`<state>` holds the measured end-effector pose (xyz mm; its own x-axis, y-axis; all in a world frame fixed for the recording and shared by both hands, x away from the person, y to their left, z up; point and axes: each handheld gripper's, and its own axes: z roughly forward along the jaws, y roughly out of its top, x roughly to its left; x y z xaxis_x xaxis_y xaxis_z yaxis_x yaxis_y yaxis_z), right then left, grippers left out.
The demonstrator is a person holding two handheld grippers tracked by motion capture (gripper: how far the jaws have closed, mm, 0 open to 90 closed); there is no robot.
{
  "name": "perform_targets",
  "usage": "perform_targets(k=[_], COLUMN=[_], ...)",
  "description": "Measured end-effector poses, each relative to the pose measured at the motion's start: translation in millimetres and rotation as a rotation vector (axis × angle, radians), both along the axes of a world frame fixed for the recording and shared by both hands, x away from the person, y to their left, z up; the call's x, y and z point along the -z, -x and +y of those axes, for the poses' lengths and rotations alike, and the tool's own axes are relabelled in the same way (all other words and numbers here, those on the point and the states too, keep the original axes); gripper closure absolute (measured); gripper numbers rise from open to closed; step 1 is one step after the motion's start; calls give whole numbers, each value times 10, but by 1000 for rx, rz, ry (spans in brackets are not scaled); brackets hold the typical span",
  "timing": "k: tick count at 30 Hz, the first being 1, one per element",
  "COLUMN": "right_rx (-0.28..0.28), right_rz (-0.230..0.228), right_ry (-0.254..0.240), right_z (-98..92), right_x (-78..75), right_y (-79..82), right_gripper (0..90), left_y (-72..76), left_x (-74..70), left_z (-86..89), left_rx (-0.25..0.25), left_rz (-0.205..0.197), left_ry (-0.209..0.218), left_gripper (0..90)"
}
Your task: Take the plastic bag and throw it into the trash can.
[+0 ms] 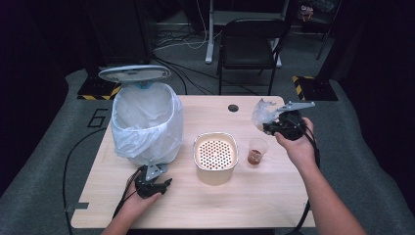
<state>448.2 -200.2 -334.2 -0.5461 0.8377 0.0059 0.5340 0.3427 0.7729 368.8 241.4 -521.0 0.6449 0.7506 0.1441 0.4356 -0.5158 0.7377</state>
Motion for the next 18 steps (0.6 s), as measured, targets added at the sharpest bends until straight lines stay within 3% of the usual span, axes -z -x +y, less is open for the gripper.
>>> perform_targets(k=[18], right_rx=[-217], right_rz=[-31], right_ry=[-23], right_z=[664], right_x=[-210], right_y=[106], right_gripper=[806], left_y=[1], left_x=[1], left_z=[3], left_rx=[5], left_rz=[-12], left_ry=[-11], left_gripper=[364])
